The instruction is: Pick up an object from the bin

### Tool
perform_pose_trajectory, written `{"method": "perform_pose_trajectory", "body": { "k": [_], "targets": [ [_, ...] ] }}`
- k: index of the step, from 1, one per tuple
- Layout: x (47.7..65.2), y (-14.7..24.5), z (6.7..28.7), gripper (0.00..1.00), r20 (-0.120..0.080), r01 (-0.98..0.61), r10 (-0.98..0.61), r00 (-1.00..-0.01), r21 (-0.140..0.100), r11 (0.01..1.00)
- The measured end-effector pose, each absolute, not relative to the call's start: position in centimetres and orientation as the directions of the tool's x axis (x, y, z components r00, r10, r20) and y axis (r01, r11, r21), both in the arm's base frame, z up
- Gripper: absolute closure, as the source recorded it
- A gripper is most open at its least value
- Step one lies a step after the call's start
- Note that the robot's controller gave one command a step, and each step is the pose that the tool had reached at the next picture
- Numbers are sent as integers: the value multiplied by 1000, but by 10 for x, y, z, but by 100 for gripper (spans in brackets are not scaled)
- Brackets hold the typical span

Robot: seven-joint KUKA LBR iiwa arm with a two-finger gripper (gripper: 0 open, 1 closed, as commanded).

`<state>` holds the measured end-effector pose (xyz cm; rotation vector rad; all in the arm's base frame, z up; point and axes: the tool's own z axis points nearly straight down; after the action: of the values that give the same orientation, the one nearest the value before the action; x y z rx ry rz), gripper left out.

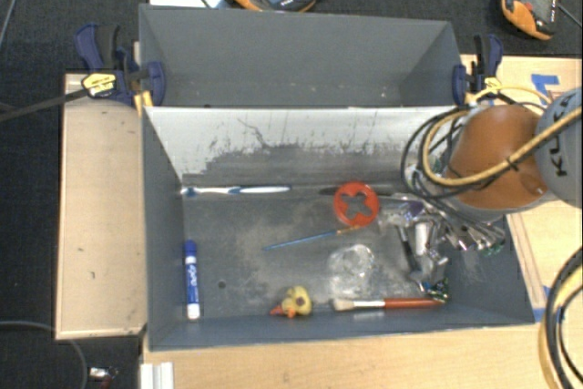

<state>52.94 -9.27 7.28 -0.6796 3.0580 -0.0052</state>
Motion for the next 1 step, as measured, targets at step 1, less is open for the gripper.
{"method": "perform_pose_trajectory", "body": {
  "k": [1],
  "targets": [
    [480, 21, 73, 0, -18, -275, -275, -961, 3, 961]
  ]
}}
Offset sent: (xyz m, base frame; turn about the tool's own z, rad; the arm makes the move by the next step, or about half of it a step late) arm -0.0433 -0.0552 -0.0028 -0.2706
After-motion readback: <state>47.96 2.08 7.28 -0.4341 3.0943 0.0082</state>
